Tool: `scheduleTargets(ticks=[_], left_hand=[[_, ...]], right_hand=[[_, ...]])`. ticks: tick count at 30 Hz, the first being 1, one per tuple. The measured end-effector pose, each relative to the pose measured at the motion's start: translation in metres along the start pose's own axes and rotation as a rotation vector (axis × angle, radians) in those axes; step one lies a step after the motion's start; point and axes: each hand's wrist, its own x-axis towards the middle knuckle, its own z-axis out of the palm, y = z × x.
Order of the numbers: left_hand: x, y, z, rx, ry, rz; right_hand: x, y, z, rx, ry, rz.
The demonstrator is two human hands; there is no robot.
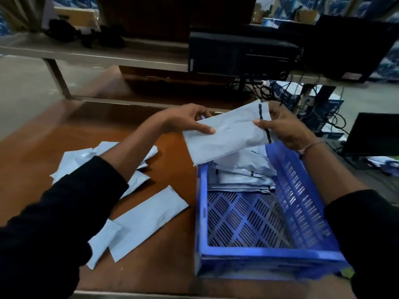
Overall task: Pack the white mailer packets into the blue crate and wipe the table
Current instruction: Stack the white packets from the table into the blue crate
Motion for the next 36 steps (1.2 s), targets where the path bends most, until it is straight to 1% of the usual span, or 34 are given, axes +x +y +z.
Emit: scheduleTargets(ticks=[3,5,7,9,11,13,15,16,17,18,20,22,23,25,27,30,31,32,36], left_hand=[[0.028,0.007,0.022,-0.124,0.074,-0.041],[0.05,0.01,0.037,-0.142,0.199,-0.079],[0.071,0.009,0.05,-0.202,0.361,-0.121],[0.087,0.008,0.061,-0.24,0.479,-0.17],[0.097,0.009,0.07,-0.163,0.507,-0.201],[0.106,0.009,0.079,-0.044,0.509,-0.19],[0.112,0.006,0.089,0.073,0.493,-0.15],[0.115,0.005,0.094,0.16,0.474,-0.127],[0.119,0.004,0.1,0.254,0.446,-0.1],[0.122,0.002,0.105,0.333,0.406,-0.07],[0.126,-0.001,0.117,0.387,0.262,-0.044],[0.13,-0.007,0.128,0.393,0.112,-0.066],[0.131,-0.011,0.132,0.412,0.074,-0.082],[0.133,-0.015,0.136,0.452,0.062,-0.086],[0.136,-0.015,0.135,0.484,0.069,-0.09],[0.141,-0.014,0.137,0.529,0.025,-0.123],[0.143,-0.015,0.138,0.543,0.006,-0.139],[0.144,-0.015,0.139,0.557,-0.015,-0.155],[0.147,-0.014,0.14,0.596,-0.093,-0.213]], right_hand=[[-0.005,0.021,-0.023,0.078,0.159,0.092],[-0.003,0.033,-0.03,0.097,0.258,0.118],[0.0,0.041,-0.03,0.074,0.341,0.126],[0.004,0.05,-0.026,0.057,0.389,0.157],[0.014,0.064,-0.022,0.038,0.402,0.225],[0.048,0.11,-0.033,-0.043,0.451,0.264],[0.071,0.133,-0.032,-0.148,0.491,0.289],[0.069,0.125,-0.025,-0.216,0.497,0.319],[0.055,0.102,-0.012,-0.288,0.51,0.346],[0.051,0.094,-0.005,-0.35,0.521,0.362],[0.05,0.095,0.002,-0.422,0.549,0.343],[0.048,0.101,0.006,-0.478,0.553,0.267],[0.046,0.103,0.007,-0.55,0.537,0.233],[0.043,0.108,0.007,-0.779,0.477,0.131],[0.041,0.116,0.004,-1.024,0.409,-0.049],[0.039,0.134,0.002,-1.208,0.302,-0.25],[0.037,0.139,0.002,-1.247,0.282,-0.275],[0.036,0.141,0.001,-1.274,0.264,-0.263],[0.037,0.139,0.002,-1.228,0.096,-0.033]])
